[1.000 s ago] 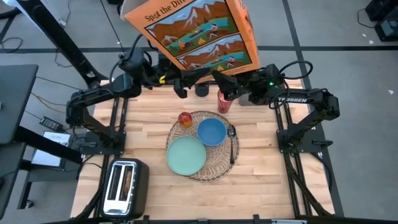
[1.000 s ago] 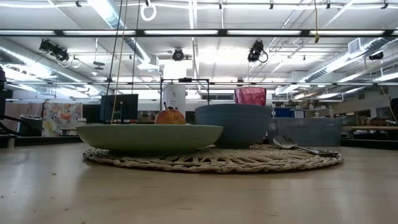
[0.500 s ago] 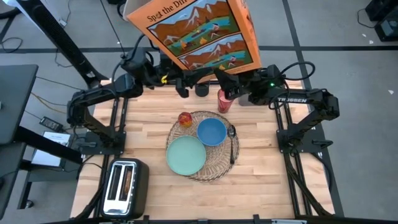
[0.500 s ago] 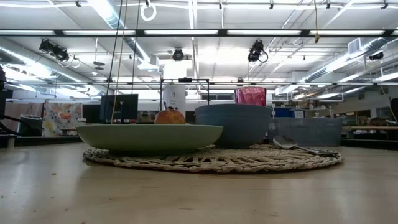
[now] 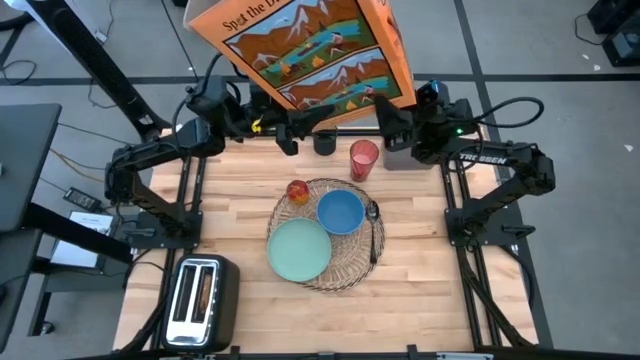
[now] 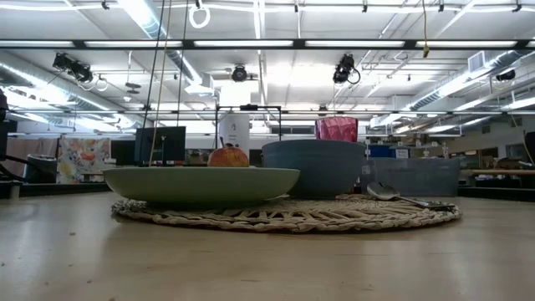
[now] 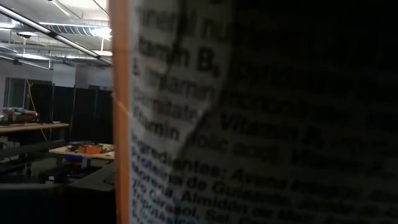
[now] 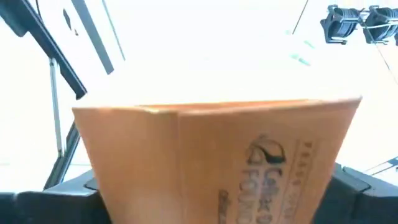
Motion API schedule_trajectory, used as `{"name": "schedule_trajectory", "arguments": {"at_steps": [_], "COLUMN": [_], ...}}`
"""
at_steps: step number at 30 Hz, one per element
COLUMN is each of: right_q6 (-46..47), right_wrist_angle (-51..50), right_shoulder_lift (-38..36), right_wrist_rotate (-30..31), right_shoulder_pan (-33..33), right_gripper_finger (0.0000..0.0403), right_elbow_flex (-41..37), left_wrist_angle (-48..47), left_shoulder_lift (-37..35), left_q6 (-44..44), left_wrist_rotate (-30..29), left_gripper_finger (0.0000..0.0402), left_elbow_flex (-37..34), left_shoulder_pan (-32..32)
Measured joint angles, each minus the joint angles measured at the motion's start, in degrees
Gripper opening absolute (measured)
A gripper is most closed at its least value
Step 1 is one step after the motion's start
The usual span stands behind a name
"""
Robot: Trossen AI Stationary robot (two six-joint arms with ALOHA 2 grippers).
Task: Arrange a breakfast setting
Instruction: Pour the cereal from the orange cereal box into the blue bowl
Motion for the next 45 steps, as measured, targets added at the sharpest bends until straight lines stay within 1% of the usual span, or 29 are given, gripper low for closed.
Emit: {"name": "schedule_trajectory", "arguments": {"at_steps": [5, 12, 18, 23, 29, 32, 34, 37, 41, 45], "right_q6": [-0.1, -0.4, -1.0, -1.5, -0.1, 0.3, 0.4, 0.9, 1.7, 3.5], "right_wrist_angle": [0.0, 0.0, -0.2, -0.8, -1.3, -1.6, -1.6, -4.4, -8.9, -10.7], "right_shoulder_lift": [-0.3, -0.1, -0.1, -0.4, -0.9, -1.3, -1.6, -2.6, -5.8, -10.3], "right_wrist_rotate": [0.0, -0.3, 1.0, 1.4, -0.5, -0.6, -0.6, -0.9, -1.7, -1.2], "right_shoulder_pan": [-0.2, -0.2, -0.2, -0.2, -1.0, -1.3, -1.3, -1.4, -2.0, -2.4], "right_gripper_finger": [0.0317, 0.0252, 0.0251, 0.0250, 0.0250, 0.0250, 0.0250, 0.0250, 0.0250, 0.0249], "right_elbow_flex": [0.0, 0.0, -0.1, -0.1, -0.2, -0.2, -0.2, -0.3, -3.0, -7.6], "left_wrist_angle": [-0.2, -1.5, -3.3, -9.6, -20.7, -26.8, -31.1, -37.6, -44.8, -48.4], "left_shoulder_lift": [0.0, 0.0, -0.3, -2.5, -8.3, -11.6, -13.9, -17.4, -21.8, -24.5], "left_q6": [0.2, 1.7, 2.2, 4.9, 6.2, 6.4, 6.6, 6.2, 4.5, 3.6], "left_wrist_rotate": [0.0, -0.2, -0.4, -0.7, -0.6, -1.1, -1.9, -4.0, -6.0, -6.1], "left_gripper_finger": [0.0286, 0.0290, 0.0324, 0.0348, 0.0352, 0.0352, 0.0352, 0.0352, 0.0353, 0.0353], "left_elbow_flex": [0.0, 0.1, 0.2, 0.1, 0.1, 0.1, 0.1, 0.1, 0.1, 0.1], "left_shoulder_pan": [0.2, 0.2, 0.2, 0.2, 0.1, 0.1, 0.0, -0.1, -0.1, -0.1]}}
